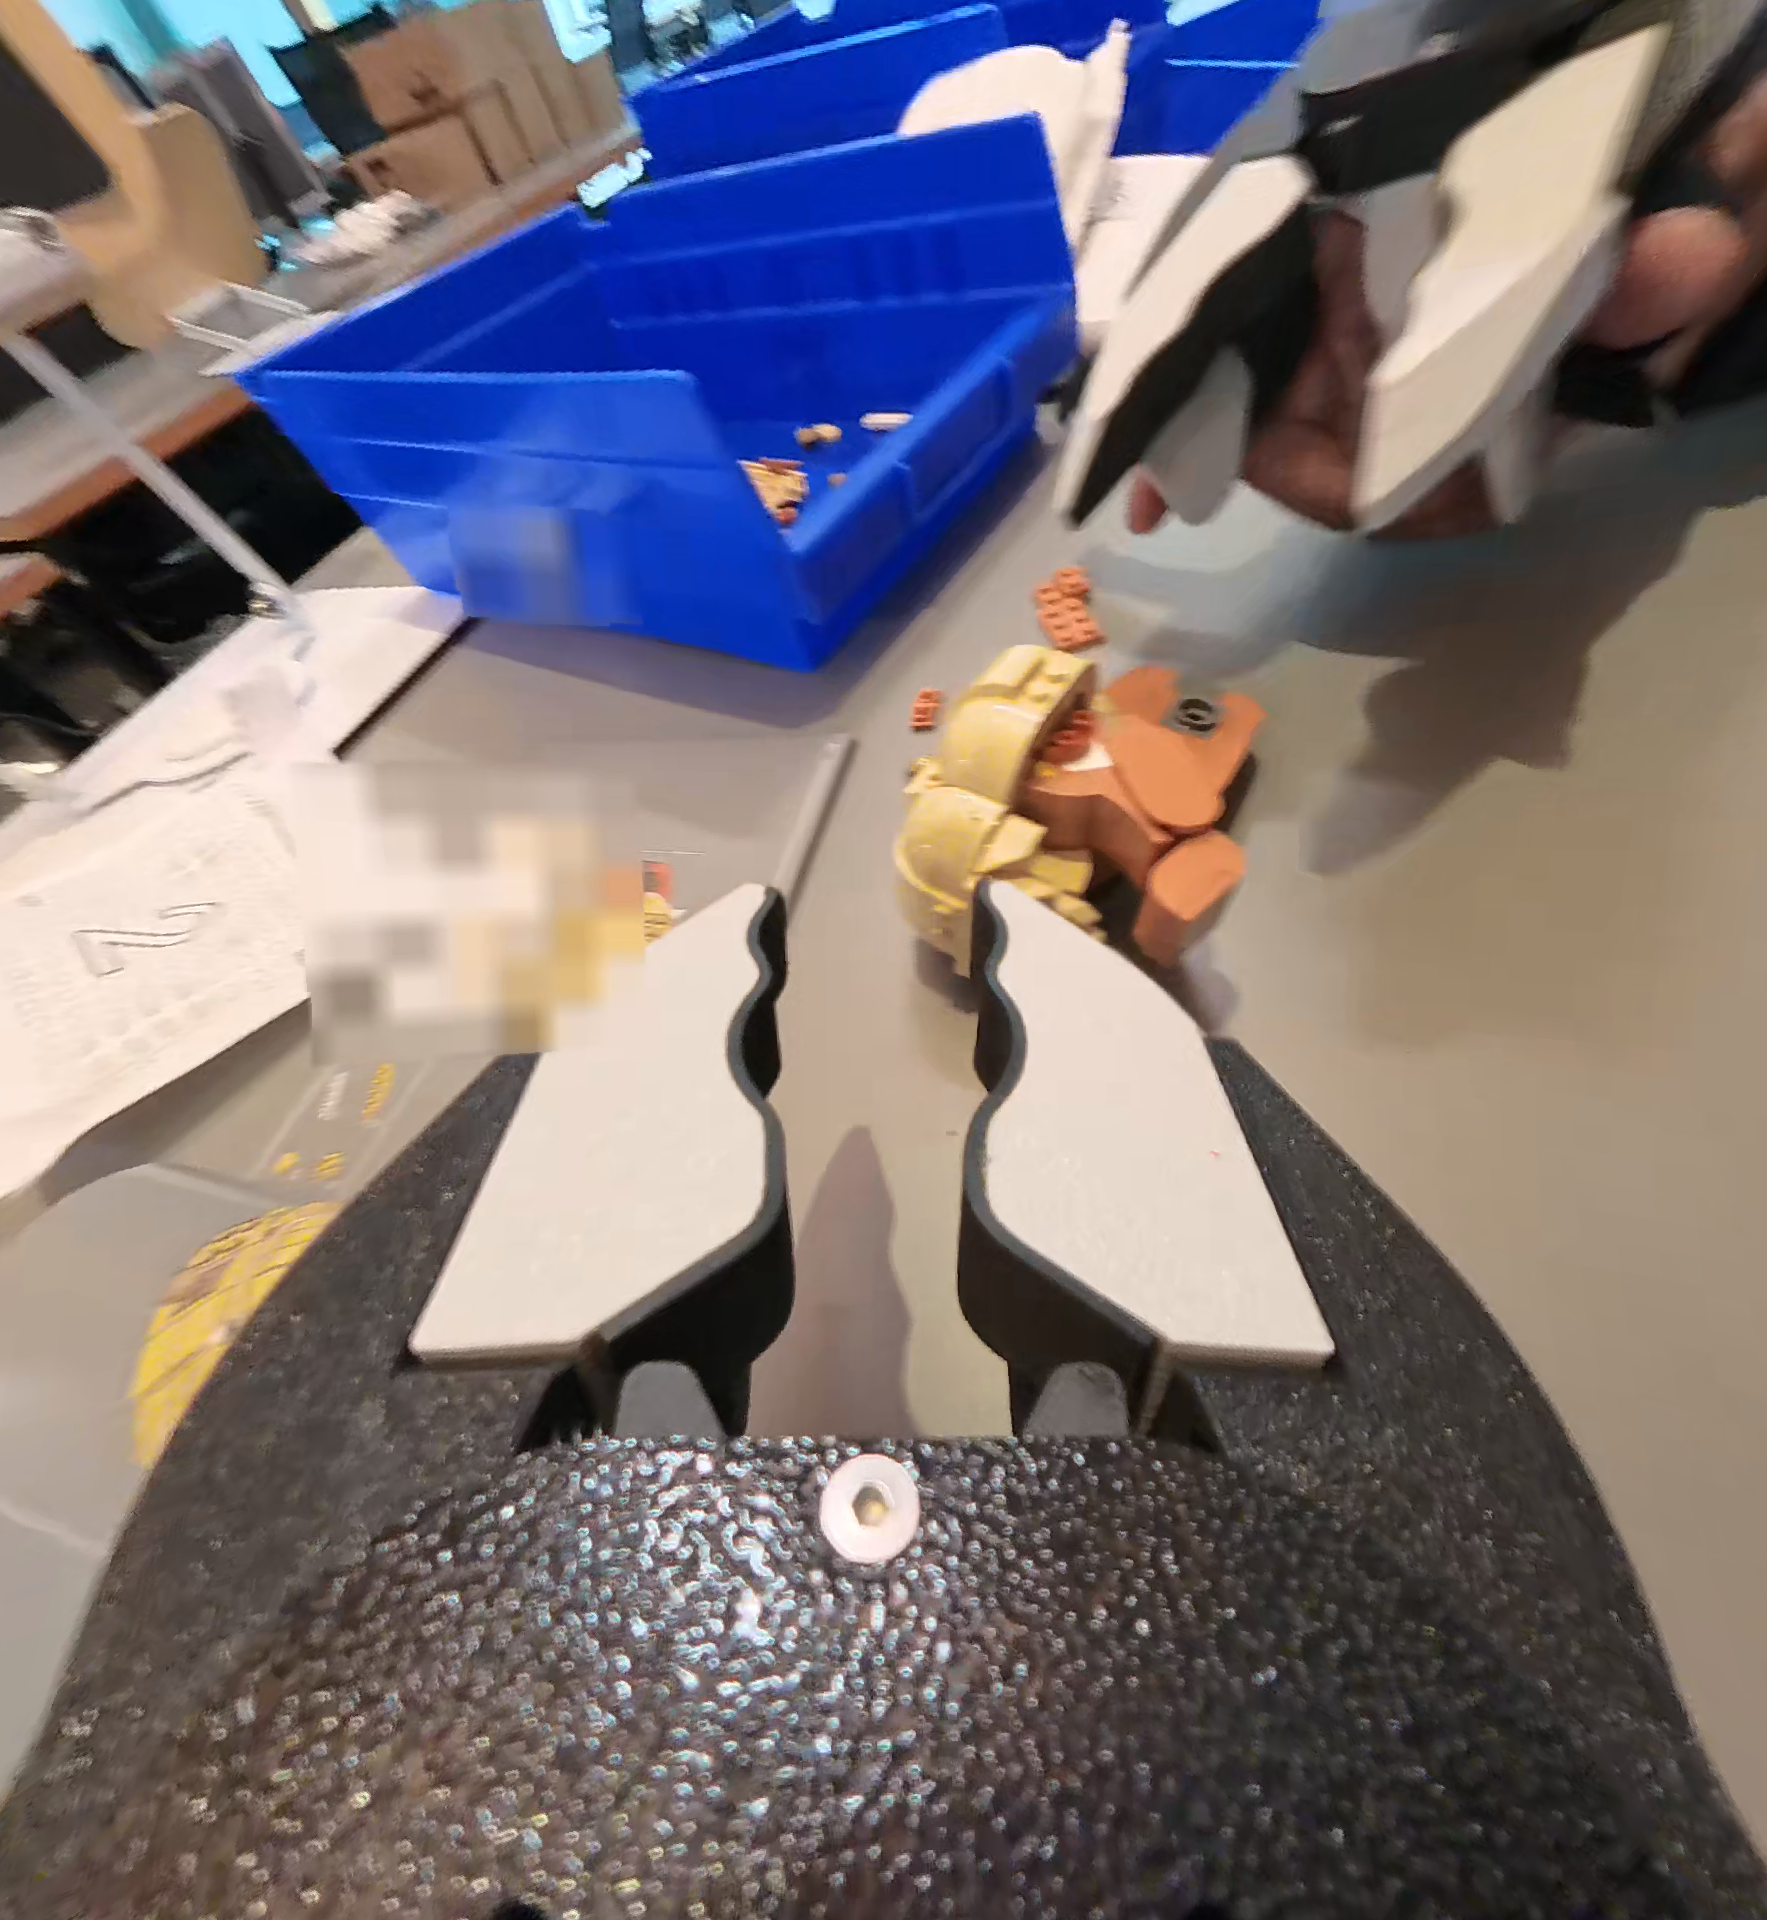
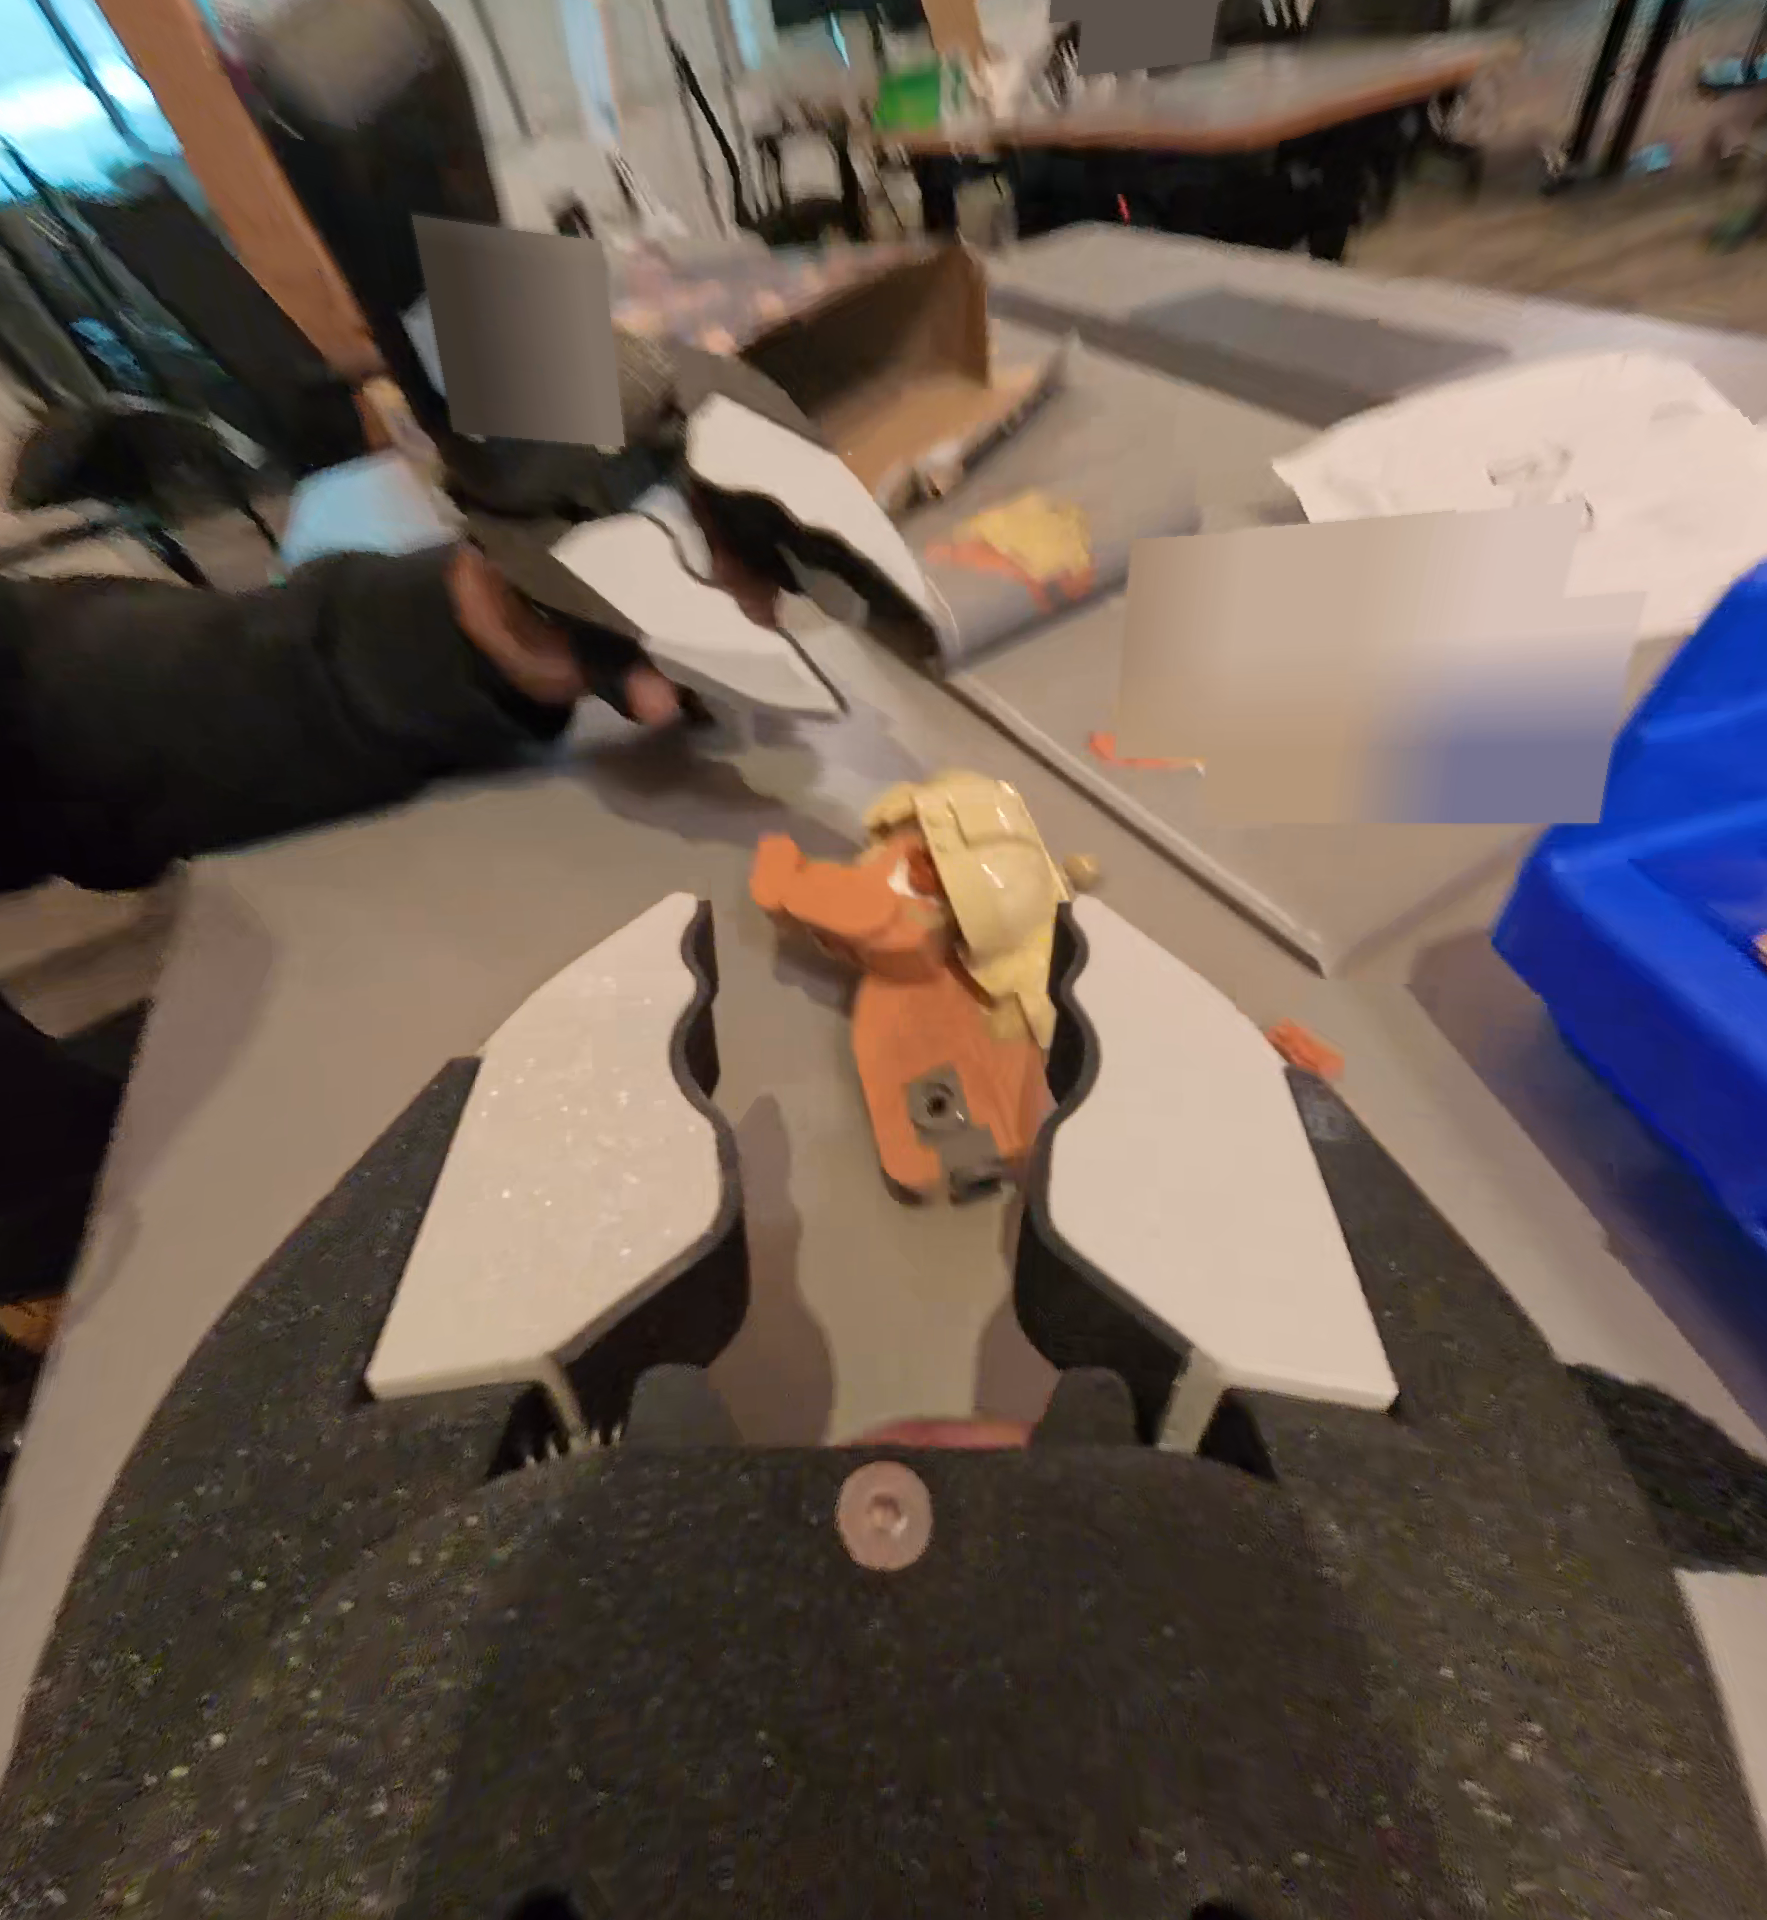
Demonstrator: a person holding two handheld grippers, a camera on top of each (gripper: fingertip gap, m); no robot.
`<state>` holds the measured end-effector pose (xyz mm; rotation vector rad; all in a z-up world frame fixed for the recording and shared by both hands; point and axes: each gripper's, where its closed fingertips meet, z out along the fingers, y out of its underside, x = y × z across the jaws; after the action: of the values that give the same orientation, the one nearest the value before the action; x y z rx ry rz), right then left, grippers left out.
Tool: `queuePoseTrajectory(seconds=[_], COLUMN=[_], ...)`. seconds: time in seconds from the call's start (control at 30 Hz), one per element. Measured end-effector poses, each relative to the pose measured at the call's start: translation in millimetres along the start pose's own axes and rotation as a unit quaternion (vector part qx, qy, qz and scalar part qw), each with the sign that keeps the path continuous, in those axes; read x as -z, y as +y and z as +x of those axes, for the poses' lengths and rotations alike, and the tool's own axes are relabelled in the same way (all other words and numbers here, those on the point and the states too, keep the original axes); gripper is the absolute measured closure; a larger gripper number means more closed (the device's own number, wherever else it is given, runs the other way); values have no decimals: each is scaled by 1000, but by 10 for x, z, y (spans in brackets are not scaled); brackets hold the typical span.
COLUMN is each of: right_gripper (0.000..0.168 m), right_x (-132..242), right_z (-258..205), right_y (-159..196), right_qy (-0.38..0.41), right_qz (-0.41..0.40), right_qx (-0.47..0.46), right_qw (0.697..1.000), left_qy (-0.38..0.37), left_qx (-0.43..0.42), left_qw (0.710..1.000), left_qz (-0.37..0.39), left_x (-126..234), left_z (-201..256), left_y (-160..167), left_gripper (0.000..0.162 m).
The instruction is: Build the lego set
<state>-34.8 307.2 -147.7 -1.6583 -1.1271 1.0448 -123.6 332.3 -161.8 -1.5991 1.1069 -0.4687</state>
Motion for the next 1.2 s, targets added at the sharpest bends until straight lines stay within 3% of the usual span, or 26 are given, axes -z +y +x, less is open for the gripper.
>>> queuePoseTrajectory(seconds=[0.1,0.37,0.63,0.83,1.0,1.2], right_gripper=[111,124,127,127,127,126], right_x=[-25,-24,114,350,461,467], right_z=[-158,-248,-256,-76,225,315], right_y=[-16,-288,-128,-83,-28,24], right_qy=[-24,7,8,17,34,36], right_qz=[18,80,62,70,68,52], right_qx=[32,128,182,145,49,9], right_qw=[999,989,981,987,996,998], left_qy=[-22,-74,-77,-63,-38,-15], left_qx=[7,-36,-49,-97,-101,-58], left_qw=[1000,996,996,993,994,998], left_qz=[15,21,21,20,-1,-1], left_x=[27,154,83,10,-97,-85], left_z=[-118,-323,-295,-165,-66,-7], left_y=[-33,-41,42,20,42,16], left_gripper=[131,133,135,135,135,135])
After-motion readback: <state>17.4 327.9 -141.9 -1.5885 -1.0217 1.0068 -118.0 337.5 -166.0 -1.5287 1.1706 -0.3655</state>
